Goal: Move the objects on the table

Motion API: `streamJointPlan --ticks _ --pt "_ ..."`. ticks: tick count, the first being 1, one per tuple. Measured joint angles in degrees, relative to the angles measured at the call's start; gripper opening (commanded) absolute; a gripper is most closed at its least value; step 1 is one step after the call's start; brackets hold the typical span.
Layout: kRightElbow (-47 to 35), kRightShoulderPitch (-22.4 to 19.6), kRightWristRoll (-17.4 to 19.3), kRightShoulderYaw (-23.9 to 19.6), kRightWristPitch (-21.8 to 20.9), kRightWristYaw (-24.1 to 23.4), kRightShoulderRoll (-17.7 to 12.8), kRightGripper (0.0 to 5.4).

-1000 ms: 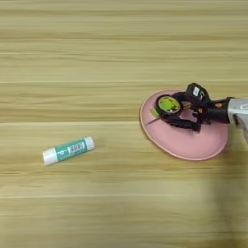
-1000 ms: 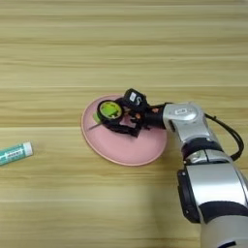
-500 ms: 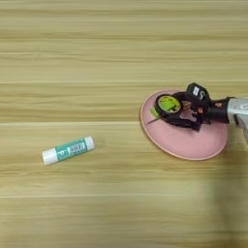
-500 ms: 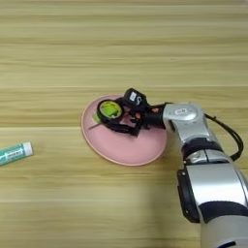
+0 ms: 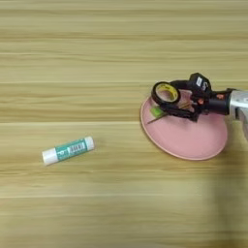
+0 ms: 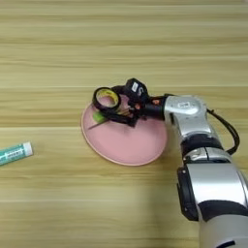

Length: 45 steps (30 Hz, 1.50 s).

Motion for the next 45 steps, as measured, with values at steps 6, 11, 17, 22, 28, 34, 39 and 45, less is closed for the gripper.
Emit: streamJointPlan --ticks 6,11,17,22,28,34,39,45 --pt "-8.85 1.65 3.11 0.08 0.06 4.33 1.3 4.04" --pt "-20.25 6.21 5.46 1.91 2.23 8.33 2.14 4.04" --pt "-30.79 10.06 6.67 4.79 6.21 10.49 2.82 4.04" --pt "-34.97 12.17 6.77 6.29 7.93 10.81 2.82 4.04" --pt "-40.32 14.97 7.65 8.89 10.05 12.89 2.74 4.04" --pt "-43.07 16.15 7.29 12.4 10.2 14.8 2.27 4.04" --pt "-43.93 16.59 6.88 14.96 10.24 16.33 2.08 4.04" --pt "-44.12 16.78 6.07 17.99 10.05 17.91 1.96 4.04"
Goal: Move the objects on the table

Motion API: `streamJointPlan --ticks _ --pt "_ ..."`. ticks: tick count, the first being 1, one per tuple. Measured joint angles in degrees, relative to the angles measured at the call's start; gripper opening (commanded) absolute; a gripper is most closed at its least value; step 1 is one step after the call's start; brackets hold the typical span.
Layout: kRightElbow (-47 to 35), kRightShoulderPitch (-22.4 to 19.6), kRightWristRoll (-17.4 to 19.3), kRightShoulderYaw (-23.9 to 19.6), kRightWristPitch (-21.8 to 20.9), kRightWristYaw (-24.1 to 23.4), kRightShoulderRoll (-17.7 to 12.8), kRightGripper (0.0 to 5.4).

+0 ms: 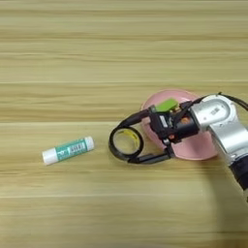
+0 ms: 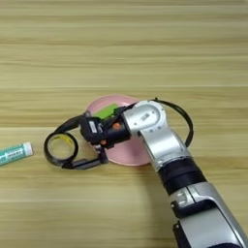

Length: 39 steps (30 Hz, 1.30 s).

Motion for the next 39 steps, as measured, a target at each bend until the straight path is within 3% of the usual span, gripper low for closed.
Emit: streamJointPlan --ticks 15,29,39 --pt "4.19 -0.09 -6.51 6.57 -5.24 -0.29 1.08 4.04" --pt "9.44 -1.37 -8.79 7.54 -8.73 -2.66 1.73 4.02" --pt "12.28 -2.99 -8.93 7.56 -10.2 -4.04 2.13 5.31"
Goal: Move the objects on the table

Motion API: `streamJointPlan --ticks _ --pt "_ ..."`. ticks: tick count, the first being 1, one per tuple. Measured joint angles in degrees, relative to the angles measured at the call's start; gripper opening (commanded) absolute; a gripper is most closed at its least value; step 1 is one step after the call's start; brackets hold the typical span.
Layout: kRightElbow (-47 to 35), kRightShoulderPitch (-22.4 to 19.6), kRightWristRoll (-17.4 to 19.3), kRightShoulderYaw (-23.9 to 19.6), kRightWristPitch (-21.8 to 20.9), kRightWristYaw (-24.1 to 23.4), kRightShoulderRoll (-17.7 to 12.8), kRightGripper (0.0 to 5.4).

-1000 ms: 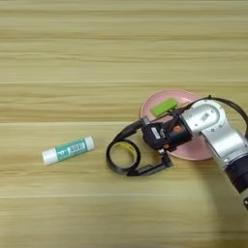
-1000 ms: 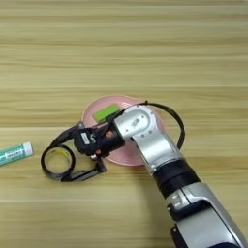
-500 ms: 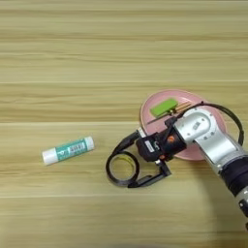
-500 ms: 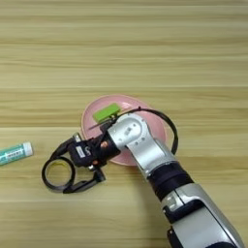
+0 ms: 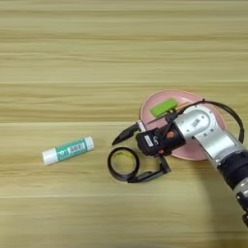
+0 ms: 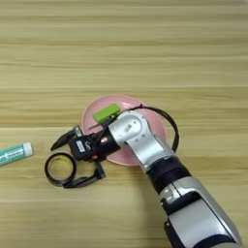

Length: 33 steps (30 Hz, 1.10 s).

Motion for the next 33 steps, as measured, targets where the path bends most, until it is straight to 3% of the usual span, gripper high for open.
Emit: streamJointPlan --ticks 20,33 --pt "0.45 -0.47 0.8 -0.27 0.14 0.42 -0.16 5.36" --pt "-2.5 -2.6 8.38 -6.54 4.98 3.53 -0.63 5.36"
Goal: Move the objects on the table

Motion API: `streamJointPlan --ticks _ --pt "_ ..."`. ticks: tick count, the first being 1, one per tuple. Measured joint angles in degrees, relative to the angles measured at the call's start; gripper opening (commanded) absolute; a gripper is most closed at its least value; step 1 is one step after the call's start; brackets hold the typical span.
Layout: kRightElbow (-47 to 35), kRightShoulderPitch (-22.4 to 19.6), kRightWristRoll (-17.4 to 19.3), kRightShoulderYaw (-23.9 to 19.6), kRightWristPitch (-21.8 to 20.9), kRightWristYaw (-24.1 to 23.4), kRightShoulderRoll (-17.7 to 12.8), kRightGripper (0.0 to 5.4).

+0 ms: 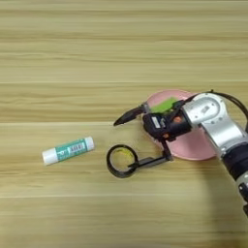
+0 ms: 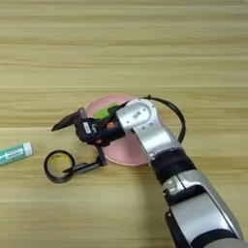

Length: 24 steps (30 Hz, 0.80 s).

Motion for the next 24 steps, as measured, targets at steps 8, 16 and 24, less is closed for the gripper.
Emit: streamJointPlan --ticks 8,16,24 --pt "-1.4 -0.99 7.35 -6.02 6.66 0.73 -0.14 5.36" --pt "-2.22 -2.45 10.79 -11.75 10.91 -4.22 0.98 5.36" --pt "-1.89 -3.73 11.15 -17.7 13.58 -18.43 4.67 5.36"
